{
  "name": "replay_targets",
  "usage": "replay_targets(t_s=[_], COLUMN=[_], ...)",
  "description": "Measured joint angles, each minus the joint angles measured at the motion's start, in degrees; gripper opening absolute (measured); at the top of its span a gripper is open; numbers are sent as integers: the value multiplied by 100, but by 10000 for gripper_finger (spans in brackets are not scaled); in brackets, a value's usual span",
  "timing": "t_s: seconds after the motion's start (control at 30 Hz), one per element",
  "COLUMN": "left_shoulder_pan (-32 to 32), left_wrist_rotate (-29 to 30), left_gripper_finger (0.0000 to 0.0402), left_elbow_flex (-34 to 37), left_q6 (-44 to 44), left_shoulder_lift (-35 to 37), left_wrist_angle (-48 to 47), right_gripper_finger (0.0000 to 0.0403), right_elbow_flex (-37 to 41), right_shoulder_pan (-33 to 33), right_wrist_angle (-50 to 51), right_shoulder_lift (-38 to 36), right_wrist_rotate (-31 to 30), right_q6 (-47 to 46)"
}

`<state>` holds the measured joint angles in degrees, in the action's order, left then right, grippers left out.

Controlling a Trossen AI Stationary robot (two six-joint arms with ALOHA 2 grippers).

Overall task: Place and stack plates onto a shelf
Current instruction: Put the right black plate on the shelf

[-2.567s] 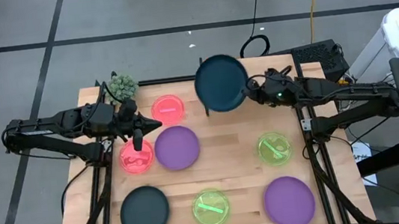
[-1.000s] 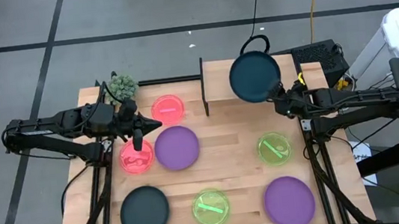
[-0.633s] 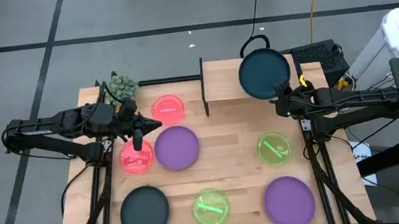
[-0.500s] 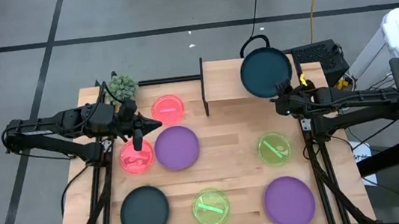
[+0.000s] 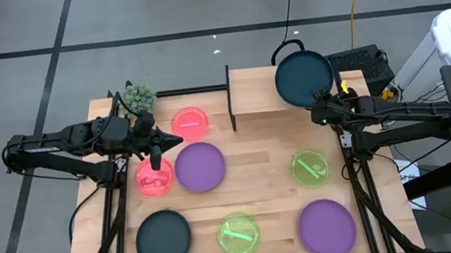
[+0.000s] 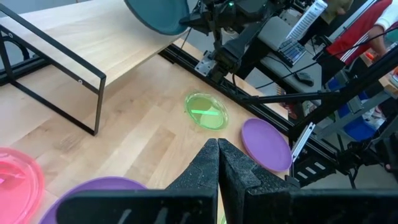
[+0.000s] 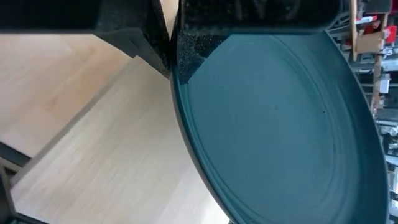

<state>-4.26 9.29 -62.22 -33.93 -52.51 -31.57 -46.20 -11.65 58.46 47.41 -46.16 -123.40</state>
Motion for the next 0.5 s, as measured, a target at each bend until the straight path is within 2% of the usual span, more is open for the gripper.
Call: replay_targets(t_s=[0.5], left_shoulder_pan=[1], left_wrist_rotate=[130], left_gripper_finger=[1], left_elbow_flex=[0], left_q6=[24], left_shoulder_lift=[0], left_wrist_angle=[2], right_gripper_finger=[3], right_elbow_flex=[27], right_shoulder_pan=[-83], right_wrist_angle=[49], right_shoulder_lift=[-1], right_wrist_rotate=[27], right_q6=[-23])
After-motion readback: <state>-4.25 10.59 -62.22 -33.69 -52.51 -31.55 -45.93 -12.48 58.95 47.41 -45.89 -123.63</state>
